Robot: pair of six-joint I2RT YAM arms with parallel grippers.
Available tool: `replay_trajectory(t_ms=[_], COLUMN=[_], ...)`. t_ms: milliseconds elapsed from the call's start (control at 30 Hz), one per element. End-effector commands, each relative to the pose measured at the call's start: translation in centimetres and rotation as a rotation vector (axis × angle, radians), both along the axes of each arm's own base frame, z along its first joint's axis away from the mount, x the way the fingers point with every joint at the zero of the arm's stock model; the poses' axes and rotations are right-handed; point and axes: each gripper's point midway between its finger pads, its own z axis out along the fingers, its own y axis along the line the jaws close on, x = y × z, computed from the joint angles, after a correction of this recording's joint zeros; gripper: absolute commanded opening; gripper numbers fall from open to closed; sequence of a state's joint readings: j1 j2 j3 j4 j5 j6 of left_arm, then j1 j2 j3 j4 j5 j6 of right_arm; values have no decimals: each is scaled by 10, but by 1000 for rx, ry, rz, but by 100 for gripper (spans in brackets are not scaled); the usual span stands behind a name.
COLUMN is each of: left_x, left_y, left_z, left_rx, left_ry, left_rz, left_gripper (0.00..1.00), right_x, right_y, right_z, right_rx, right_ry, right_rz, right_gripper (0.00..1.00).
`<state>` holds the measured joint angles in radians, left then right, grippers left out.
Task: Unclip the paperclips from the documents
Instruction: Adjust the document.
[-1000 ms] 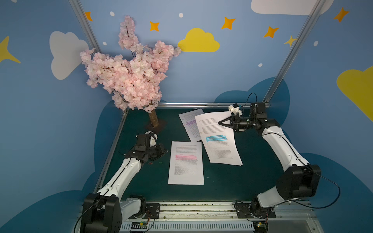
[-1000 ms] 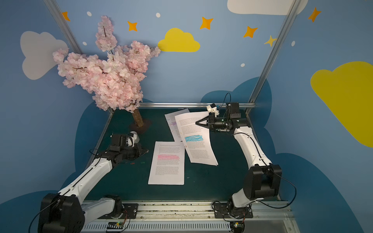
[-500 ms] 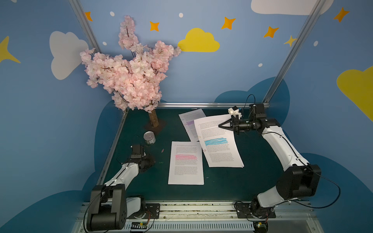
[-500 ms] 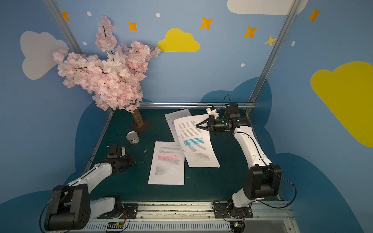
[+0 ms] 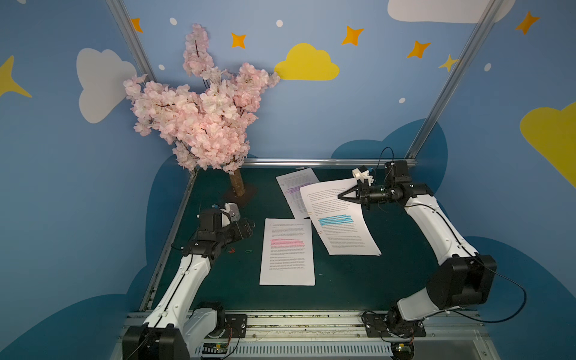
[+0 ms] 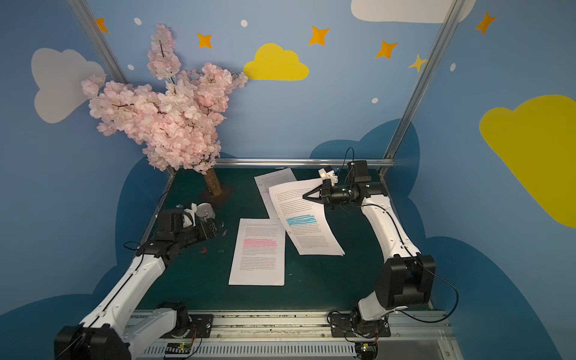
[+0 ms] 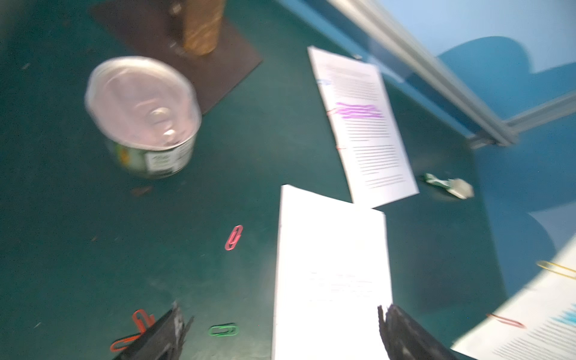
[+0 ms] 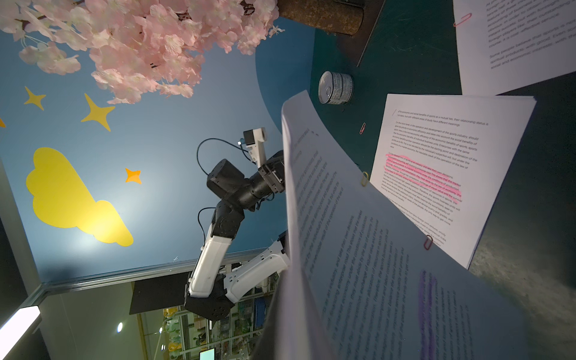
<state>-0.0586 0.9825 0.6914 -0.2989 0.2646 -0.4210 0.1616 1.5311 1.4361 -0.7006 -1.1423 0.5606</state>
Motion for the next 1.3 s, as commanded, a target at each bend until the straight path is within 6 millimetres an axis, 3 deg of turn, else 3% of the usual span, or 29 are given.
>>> replay_trajectory(t_ms=[0, 100, 400, 600, 733, 967, 1100, 1267], left_x=[-16, -18, 12, 8, 7, 7, 9, 11], left_y=[-30, -61, -109, -145, -155, -175, -177, -177], left_z=[8, 30, 116, 160, 174, 169, 169, 170], left_rx=[-68, -196, -578, -691, -759, -822, -831, -829], left_ry=[0, -68, -297, -357, -371, -312, -306, -312], left_rz=[-173, -321, -536, -699, -735, -792, -794, -787], left_gripper=[99, 99, 99, 99, 99, 95, 82, 44], right_x=[-6, -9, -30, -33, -31, -31, -31, -32], right_y=[3, 11, 35, 42, 46, 49, 49, 47], right_z=[17, 24, 67, 69, 65, 65, 64, 64], right_rx=[22, 55, 168, 202, 213, 231, 234, 237], right_ry=[-46, -48, -122, -123, -116, -118, -118, -121], right_rz=[19, 50, 184, 224, 241, 272, 278, 281], right_gripper=[0, 0, 0, 0, 0, 0, 0, 0])
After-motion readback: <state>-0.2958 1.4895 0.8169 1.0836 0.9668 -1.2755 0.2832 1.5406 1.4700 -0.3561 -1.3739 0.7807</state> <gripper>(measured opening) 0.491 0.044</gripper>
